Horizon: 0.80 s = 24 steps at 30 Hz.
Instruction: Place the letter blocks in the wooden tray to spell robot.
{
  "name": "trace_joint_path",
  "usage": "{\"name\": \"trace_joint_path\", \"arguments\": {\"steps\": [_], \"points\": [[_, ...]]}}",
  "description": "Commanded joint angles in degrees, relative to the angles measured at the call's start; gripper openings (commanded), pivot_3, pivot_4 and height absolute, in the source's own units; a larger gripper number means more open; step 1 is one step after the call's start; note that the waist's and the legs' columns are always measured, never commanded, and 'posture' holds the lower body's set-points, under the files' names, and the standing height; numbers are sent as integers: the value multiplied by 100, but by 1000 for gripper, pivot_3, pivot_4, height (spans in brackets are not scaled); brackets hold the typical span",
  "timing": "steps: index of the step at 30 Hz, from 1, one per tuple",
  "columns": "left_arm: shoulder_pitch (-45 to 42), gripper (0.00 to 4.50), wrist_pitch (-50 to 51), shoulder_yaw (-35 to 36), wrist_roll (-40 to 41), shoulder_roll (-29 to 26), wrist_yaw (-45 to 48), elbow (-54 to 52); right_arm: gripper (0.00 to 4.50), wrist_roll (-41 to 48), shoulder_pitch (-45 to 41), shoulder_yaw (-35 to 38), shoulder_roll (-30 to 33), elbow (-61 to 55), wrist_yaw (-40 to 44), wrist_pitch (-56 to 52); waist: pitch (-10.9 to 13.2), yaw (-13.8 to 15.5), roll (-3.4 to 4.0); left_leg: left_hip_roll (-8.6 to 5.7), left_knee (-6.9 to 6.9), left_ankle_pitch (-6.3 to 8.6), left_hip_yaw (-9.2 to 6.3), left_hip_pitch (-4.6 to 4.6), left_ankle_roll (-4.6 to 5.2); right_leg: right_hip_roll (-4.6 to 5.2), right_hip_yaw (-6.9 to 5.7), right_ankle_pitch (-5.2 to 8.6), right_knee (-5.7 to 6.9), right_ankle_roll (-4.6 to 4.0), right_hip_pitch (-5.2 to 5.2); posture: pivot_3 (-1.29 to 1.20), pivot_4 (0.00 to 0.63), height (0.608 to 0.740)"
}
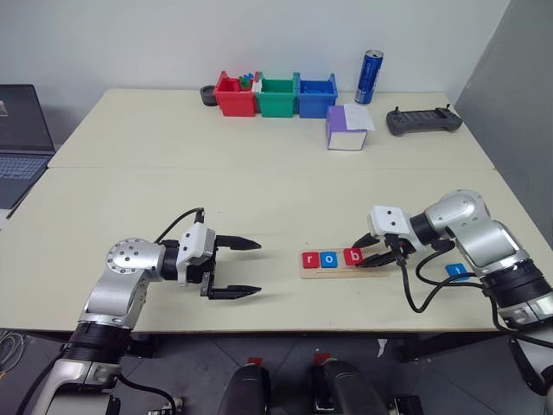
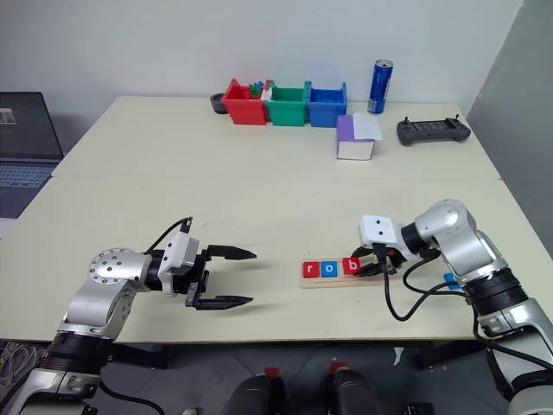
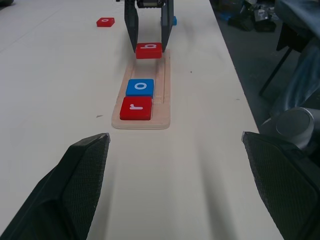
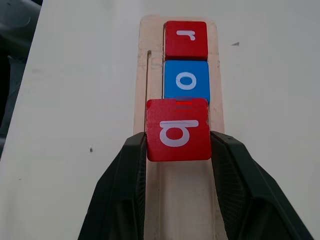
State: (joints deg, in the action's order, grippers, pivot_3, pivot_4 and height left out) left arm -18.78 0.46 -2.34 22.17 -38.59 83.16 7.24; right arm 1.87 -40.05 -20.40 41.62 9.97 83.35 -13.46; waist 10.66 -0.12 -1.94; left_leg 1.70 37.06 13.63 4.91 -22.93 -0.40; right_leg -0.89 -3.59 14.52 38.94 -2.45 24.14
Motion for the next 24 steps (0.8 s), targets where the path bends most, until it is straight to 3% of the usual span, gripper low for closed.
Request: {"name": "trace_joint_path", "arguments": {"steps": [1,24], "points": [[9,4500,-109,5,2,9,-40,-126,1462,-112,-152,-2,-52,40,-107,127,0,2,0,0,0,0,0,0,0,0,0,0,0,0,0,0,150,740],[-19,4500,91,123,171,19,-204,-154,1462,-717,-403,-346,-294,413,-228,259,0,-2,0,0,0,0,0,0,0,0,0,0,1,0,0,0,150,740]]}}
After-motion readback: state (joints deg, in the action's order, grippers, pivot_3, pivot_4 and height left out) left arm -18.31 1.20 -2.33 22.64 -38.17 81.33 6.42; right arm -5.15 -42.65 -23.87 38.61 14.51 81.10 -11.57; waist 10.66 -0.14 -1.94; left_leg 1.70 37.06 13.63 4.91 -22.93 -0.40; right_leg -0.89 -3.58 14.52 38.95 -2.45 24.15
